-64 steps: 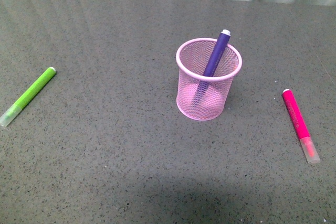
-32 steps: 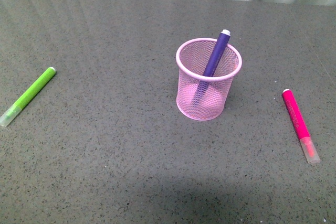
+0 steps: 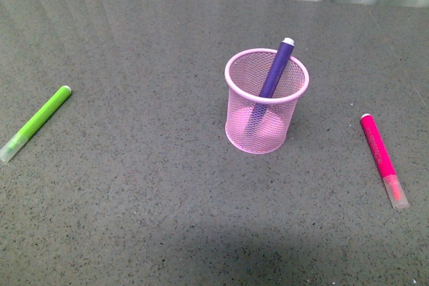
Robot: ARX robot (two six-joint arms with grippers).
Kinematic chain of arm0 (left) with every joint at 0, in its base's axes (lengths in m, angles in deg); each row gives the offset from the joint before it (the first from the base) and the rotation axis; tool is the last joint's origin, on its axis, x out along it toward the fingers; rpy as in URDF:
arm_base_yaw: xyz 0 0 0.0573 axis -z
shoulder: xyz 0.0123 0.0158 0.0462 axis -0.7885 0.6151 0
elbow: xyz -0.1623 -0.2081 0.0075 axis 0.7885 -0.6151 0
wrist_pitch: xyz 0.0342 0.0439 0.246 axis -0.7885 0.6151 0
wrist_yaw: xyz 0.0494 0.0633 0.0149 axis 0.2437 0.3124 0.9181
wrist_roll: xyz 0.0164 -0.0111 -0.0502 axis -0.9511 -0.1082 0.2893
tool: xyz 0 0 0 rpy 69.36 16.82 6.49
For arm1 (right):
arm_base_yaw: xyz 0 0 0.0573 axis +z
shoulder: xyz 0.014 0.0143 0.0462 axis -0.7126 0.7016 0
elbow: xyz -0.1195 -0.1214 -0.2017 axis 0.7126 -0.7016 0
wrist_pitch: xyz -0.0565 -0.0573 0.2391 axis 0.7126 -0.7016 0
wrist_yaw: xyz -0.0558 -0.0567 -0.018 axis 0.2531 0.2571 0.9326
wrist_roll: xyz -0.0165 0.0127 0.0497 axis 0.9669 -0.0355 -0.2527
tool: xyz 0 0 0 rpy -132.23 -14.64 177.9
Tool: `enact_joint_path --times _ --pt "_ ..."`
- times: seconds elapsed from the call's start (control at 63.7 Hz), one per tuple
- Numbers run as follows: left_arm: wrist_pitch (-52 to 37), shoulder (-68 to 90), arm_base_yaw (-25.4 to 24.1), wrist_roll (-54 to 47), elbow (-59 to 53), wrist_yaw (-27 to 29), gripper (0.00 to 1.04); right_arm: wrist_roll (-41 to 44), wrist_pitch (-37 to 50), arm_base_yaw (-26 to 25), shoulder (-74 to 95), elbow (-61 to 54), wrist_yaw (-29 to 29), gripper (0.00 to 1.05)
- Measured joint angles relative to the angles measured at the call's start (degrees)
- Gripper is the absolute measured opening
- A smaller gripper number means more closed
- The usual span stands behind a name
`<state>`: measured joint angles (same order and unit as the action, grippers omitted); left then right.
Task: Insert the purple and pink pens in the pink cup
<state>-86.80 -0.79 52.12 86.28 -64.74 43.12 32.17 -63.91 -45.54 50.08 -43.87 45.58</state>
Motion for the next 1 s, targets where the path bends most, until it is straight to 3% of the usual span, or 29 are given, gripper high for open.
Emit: enact_joint_path --times 0.408,0.44,0.502,0.549,0.769,1.005 --pt "0.0 0.0 0.0 -0.02 0.0 0.0 0.97 -0.02 -0.17 0.07 0.15 0.09 0.28 0.97" --pt "0.0 0.0 0.0 -0.02 0.0 0.0 0.97 -2.34 -5.99 1.6 2.93 2.08 4.72 0.97" --pt "0.0 0.0 0.0 -0.02 0.0 0.02 0.97 -9.57 -25.57 7.52 17.92 11.43 17.11 0.97" --pt "0.0 0.0 0.0 -0.02 0.0 -0.02 0.97 -10.54 -29.2 8.68 24.57 13.86 17.25 0.97" --pt "0.0 0.0 0.0 -0.02 0.0 0.0 0.97 -4.17 -18.43 3.08 38.97 22.08 9.73 0.97" --pt "0.0 0.0 0.0 -0.02 0.0 0.0 0.97 10.99 0.28 -0.72 63.91 33.09 3.08 0.97"
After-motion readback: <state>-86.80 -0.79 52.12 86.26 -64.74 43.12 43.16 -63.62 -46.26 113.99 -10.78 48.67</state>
